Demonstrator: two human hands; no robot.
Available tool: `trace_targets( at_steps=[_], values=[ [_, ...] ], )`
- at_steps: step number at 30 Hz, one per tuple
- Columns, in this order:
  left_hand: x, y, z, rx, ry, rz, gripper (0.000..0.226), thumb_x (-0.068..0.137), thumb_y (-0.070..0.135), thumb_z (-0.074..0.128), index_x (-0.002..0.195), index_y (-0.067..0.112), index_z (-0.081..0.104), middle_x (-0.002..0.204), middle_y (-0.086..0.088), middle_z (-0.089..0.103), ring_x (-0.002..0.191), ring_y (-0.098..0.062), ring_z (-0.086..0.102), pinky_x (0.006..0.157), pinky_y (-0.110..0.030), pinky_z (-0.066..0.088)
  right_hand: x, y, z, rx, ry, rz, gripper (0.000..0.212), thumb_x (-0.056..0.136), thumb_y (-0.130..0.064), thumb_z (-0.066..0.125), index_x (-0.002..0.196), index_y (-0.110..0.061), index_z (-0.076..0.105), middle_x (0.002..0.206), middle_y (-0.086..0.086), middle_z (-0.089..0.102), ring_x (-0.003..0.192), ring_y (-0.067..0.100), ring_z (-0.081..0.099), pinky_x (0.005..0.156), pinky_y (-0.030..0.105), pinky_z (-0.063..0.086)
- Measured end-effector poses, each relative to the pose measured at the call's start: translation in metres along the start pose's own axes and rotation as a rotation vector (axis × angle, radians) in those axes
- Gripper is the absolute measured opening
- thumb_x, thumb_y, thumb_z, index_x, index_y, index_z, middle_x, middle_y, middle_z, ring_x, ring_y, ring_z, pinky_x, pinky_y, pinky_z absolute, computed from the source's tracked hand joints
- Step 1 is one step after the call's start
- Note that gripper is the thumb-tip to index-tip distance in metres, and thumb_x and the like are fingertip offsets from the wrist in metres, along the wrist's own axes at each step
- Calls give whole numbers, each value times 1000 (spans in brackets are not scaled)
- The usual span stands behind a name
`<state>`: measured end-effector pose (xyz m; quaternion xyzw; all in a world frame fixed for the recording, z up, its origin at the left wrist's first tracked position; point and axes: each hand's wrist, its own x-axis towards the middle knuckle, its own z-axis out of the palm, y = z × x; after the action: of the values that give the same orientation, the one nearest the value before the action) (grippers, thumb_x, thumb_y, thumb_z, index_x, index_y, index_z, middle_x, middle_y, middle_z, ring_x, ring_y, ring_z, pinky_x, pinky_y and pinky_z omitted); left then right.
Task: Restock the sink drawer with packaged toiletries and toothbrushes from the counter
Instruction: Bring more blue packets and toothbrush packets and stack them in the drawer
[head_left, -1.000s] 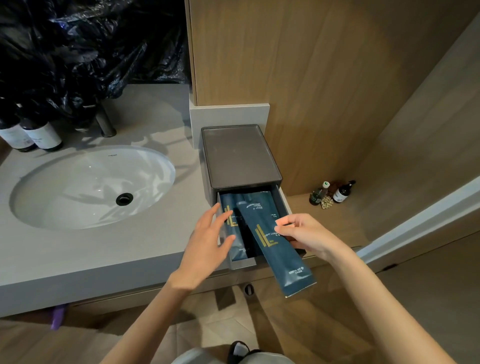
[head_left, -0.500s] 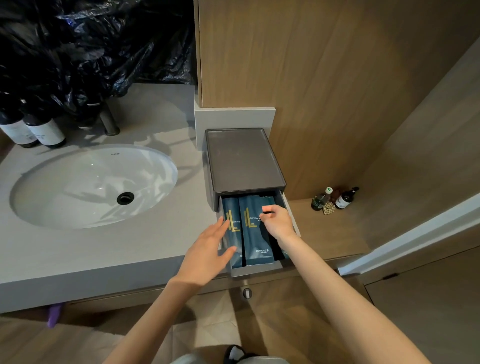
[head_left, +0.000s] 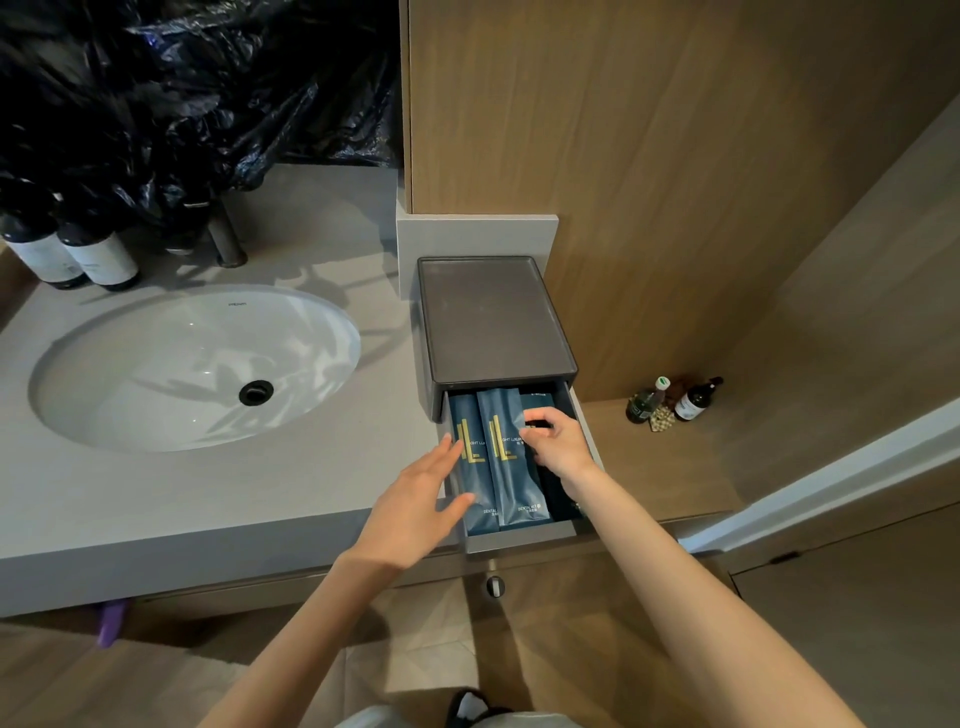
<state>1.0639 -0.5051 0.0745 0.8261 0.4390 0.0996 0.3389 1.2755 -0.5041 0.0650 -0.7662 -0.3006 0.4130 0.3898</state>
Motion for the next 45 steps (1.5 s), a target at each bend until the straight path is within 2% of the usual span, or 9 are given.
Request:
trace_targets(
  at_steps=[6, 11, 14, 18, 22, 26, 39, 42, 45],
  values=[
    [0, -1, 1, 11, 8, 3, 69, 94, 47, 50, 152, 31, 16, 160, 12, 13, 145, -9, 22, 115, -26, 21, 3, -5, 9, -100, 85, 28, 15, 89, -10, 61, 100, -20, 64, 87, 3, 62, 63, 10, 51, 69, 29, 46],
    [0, -1, 2, 10, 12, 13, 69, 94, 47, 49, 152, 30, 17, 160, 12, 13, 145, -10, 23, 115, -27, 23, -2, -6, 9, -324, 112, -108, 26, 91, -11, 60, 116, -12, 63, 102, 7, 69, 97, 21, 65, 82, 26, 48],
    [1, -3, 2, 14, 14, 18, 69, 94, 48, 49, 152, 30, 17, 160, 12, 12, 145, -10, 23, 115, -28, 24, -9, -10, 2, -475, 20, -290, 50, 86, -13, 68, 133, -15, 53, 124, 5, 60, 105, 20, 62, 93, 27, 47],
    [1, -5, 4, 16, 14, 23, 70, 93, 49, 49, 152, 31, 16, 160, 12, 12, 145, -10, 23, 115, -29, 25, -15, -16, -14, -730, -325, -460, 94, 72, -26, 83, 149, -26, 30, 158, 1, 23, 145, 21, 24, 118, 38, 25],
    [2, -4, 4, 17, 19, 22, 70, 93, 48, 51, 152, 31, 17, 160, 11, 13, 145, -10, 23, 115, -29, 25, -16, -17, -15, -968, -545, -453, 117, 67, -32, 85, 154, -30, 6, 162, -4, -7, 150, 21, -4, 120, 48, 14],
    [4, -5, 3, 4, 9, 17, 71, 92, 47, 52, 152, 32, 17, 160, 11, 14, 145, -11, 24, 115, -29, 25, -15, -14, -3, -1038, -556, -451, 116, 67, -37, 84, 151, -42, 5, 160, -9, -16, 149, 23, -12, 116, 60, 17],
    [5, 0, 0, -7, -12, -10, 69, 93, 39, 55, 152, 28, 20, 159, 9, 16, 143, -13, 28, 114, -28, 25, -22, -30, 12, -1178, -524, -421, 111, 69, -38, 82, 152, -37, 10, 162, -7, -12, 148, 29, -13, 116, 57, 10],
    [0, 2, -3, 9, -17, -21, 65, 95, 38, 52, 151, 28, 21, 159, 8, 21, 143, -13, 29, 116, -29, 25, -24, -29, 8, -1108, -515, -430, 100, 74, -35, 80, 152, -35, 18, 163, -7, -1, 149, 27, -5, 117, 57, 16],
    [-11, 4, -7, 9, -11, -35, 62, 96, 38, 51, 151, 30, 23, 154, 4, 35, 139, -15, 36, 114, -31, 29, -34, -28, -2, -975, -459, -457, 73, 84, -33, 71, 147, -33, 34, 160, -5, 20, 148, 22, 18, 117, 53, 23]
  ],
)
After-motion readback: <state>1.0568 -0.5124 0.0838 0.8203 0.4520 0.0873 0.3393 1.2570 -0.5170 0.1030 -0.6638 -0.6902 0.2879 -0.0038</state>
